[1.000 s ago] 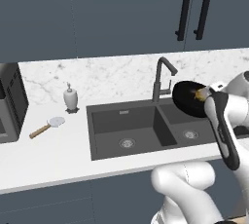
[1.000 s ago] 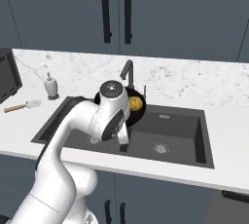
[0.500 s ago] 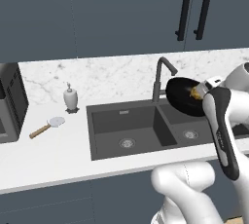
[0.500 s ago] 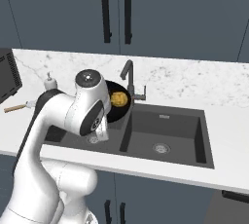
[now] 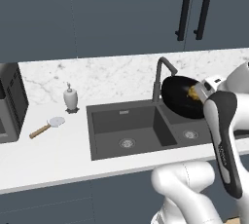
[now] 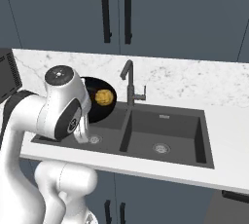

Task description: Pick the squash from the sink and place it in the bowl. Then pick the bowl and place it in the microwave. Then close the microwave door and press the start button.

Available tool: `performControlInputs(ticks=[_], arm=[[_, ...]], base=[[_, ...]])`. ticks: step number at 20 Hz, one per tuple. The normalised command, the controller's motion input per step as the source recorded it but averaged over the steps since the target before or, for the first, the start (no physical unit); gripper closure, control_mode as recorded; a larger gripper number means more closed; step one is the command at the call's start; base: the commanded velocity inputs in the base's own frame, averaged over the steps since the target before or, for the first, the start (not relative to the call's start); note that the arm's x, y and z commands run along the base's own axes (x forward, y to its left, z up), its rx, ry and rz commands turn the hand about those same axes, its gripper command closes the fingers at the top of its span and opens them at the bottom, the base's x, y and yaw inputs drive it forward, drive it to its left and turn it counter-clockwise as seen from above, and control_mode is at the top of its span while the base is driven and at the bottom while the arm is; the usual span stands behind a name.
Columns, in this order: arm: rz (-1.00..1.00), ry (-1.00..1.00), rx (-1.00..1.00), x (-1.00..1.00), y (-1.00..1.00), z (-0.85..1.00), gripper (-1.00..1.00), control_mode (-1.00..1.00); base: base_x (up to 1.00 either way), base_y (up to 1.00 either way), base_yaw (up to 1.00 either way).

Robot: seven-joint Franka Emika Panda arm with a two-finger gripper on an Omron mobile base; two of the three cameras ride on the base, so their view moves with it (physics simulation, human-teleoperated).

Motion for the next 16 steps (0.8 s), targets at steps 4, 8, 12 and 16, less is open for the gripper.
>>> performControlInputs(ticks=[4,8,12,16], arm=[[-0.01,0.0,-0.03,-0.18,0.2,0.17,1.0,1.0],[0.0,0.0,0.0,0.0,0.0,0.0,1.0,1.0],[0.0,0.0,0.0,0.0,0.0,0.0,1.0,1.0],[0.0,0.0,0.0,0.0,0.0,0.0,1.0,1.0]], base=[[-0.19,0.09,-0.02],[-0.53,-0.01,-0.02],[-0.59,-0.11,-0.02],[-0.52,-0.63,-0.23]])
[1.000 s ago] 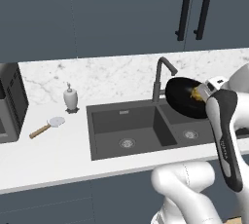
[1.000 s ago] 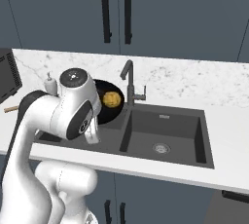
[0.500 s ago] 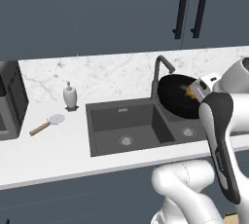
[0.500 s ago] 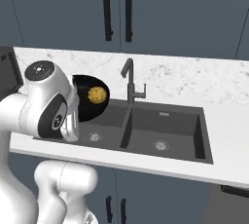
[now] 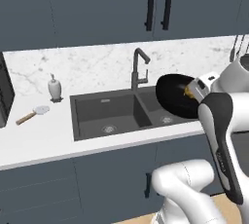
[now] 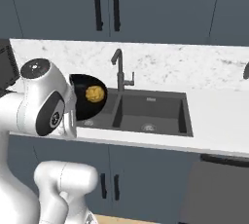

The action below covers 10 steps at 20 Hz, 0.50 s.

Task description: Pick the squash from the sink and place it in the bowl. Then pick the bowl and place it in the microwave. Then close the microwave door and press the start button.

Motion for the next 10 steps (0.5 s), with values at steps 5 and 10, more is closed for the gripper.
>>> performControlInputs(ticks=[5,10], arm=[[0.0,0.0,0.0,0.0,0.0,0.0,1.0,1.0],[0.0,0.0,0.0,0.0,0.0,0.0,1.0,1.0]], base=[[-0.06,-0.13,-0.9],[0.0,0.0,-1.0]])
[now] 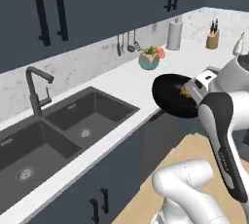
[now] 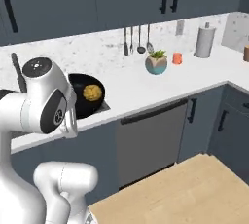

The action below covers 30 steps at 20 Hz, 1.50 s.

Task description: Pick the squash from the sink and place it in the bowl. Then pick the bowl and place it in the microwave. Then close the microwave door and press the start button.

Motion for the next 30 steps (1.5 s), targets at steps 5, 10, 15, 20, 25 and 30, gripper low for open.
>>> performControlInputs(ticks=[5,10,15,20,25,30], arm=[[0.0,0.0,0.0,0.0,0.0,0.0,1.0,1.0],[0.0,0.0,0.0,0.0,0.0,0.0,1.0,1.0],[0.0,0.0,0.0,0.0,0.0,0.0,1.0,1.0],[0.0,0.0,0.0,0.0,0.0,0.0,1.0,1.0],[0.0,0.0,0.0,0.0,0.0,0.0,1.0,1.0],[0.0,0.0,0.0,0.0,0.0,0.0,1.0,1.0]], base=[[0.0,0.0,-1.0],[0.0,0.0,-1.0],[0.24,-0.1,-0.8],[0.95,-0.98,0.01],[1.0,-0.86,0.27],[1.0,-0.3,0.33]])
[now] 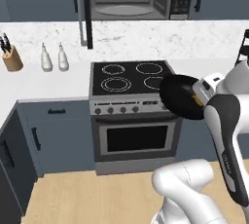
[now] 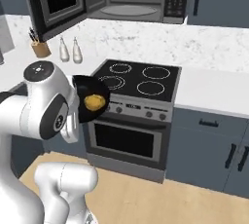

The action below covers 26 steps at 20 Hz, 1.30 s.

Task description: Pick the squash from the sink and place it in the bowl. Then pick the bowl and place it in the microwave. Then close the microwave door and press the start button.

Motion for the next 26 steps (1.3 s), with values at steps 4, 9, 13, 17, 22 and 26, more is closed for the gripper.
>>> performControlInputs(ticks=[4,9,13,17,22,26], arm=[[0.0,0.0,0.0,0.0,0.0,0.0,1.0,1.0],[0.0,0.0,0.0,0.0,0.0,0.0,1.0,1.0],[0.0,0.0,0.0,0.0,0.0,0.0,1.0,1.0],[0.0,0.0,0.0,0.0,0.0,0.0,1.0,1.0],[0.0,0.0,0.0,0.0,0.0,0.0,1.0,1.0],[0.0,0.0,0.0,0.0,0.0,0.0,1.0,1.0]], base=[[0.88,0.0,0.41],[0.71,-0.14,0.3],[0.63,-0.1,0.14],[0.48,0.0,0.06],[0.32,0.0,0.01],[0.82,0.0,0.07]])
